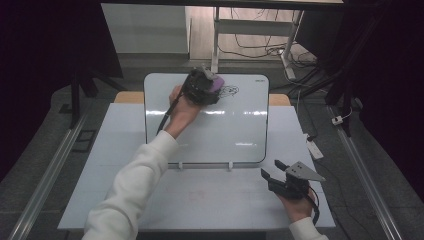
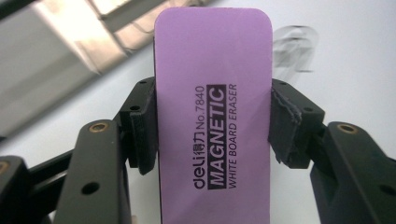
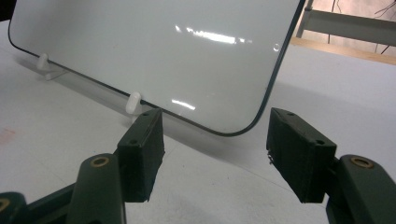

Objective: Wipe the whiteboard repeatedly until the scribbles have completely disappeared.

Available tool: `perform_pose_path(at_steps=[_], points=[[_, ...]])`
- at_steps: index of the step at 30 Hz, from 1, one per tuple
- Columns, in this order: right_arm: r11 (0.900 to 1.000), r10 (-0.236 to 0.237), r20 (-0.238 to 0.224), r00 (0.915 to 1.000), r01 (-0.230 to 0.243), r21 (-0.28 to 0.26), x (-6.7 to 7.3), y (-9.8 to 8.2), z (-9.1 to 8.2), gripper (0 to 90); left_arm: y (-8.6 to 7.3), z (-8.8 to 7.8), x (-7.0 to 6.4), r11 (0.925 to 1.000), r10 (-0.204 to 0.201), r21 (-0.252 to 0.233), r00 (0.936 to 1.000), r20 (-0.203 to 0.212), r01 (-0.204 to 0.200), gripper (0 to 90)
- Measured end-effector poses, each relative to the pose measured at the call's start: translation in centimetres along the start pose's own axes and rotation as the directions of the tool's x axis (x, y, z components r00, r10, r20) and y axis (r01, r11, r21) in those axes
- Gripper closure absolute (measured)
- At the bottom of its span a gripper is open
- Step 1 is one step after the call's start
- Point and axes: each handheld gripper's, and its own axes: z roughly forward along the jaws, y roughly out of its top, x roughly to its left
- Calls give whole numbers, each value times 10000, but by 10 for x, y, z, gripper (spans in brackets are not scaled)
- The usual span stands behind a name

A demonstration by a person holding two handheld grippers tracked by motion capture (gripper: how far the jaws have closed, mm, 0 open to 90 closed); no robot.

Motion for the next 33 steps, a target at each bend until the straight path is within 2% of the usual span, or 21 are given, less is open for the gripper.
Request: perform_pose_path(at_steps=[2, 4, 6, 8, 11, 15, 21, 29, 33], points=[[10000, -1, -10, 10000, 1, 8, 1, 0, 0, 362, -2, -6, 20, 9990, -446, -108, 9988, -199, 444, 411], [10000, -37, 11, 10000, 37, 21, 1, 0, -1, 362, -3, -10, 34, 9974, -709, -138, 9967, -404, 704, 411], [10000, -27, 25, 10000, 27, 32, 1, 0, -1, 362, -4, -12, 40, 9971, -753, -162, 9960, -474, 746, 411], [10000, -3, 50, 10000, 3, 24, 0, -1, -1, 362, -3, -11, 36, 9978, -646, -173, 9963, -563, 638, 411], [10000, 23, 51, 10000, -23, 35, 0, -1, -1, 362, 0, -6, 23, 9983, -499, -303, 9982, -334, 489, 412], [10000, -26, 56, 10000, 26, 53, 1, -1, -1, 362, 8, 6, -4, 9995, 24, -308, 9999, -140, -28, 412], [10000, 15, 54, 10000, -15, 12, 0, -1, -2, 362, 24, 20, -37, 9987, 298, -430, 9987, 416, -280, 412], [10000, 54, 97, 9999, -54, -26, -1, -1, -4, 362, 37, 36, -80, 9946, 974, -452, 9898, 1039, -931, 412], [9999, 123, 134, 9998, -123, -19, -2, -2, -5, 362, 40, 40, -88, 9931, 1133, -442, 9861, 1215, -1087, 411]])
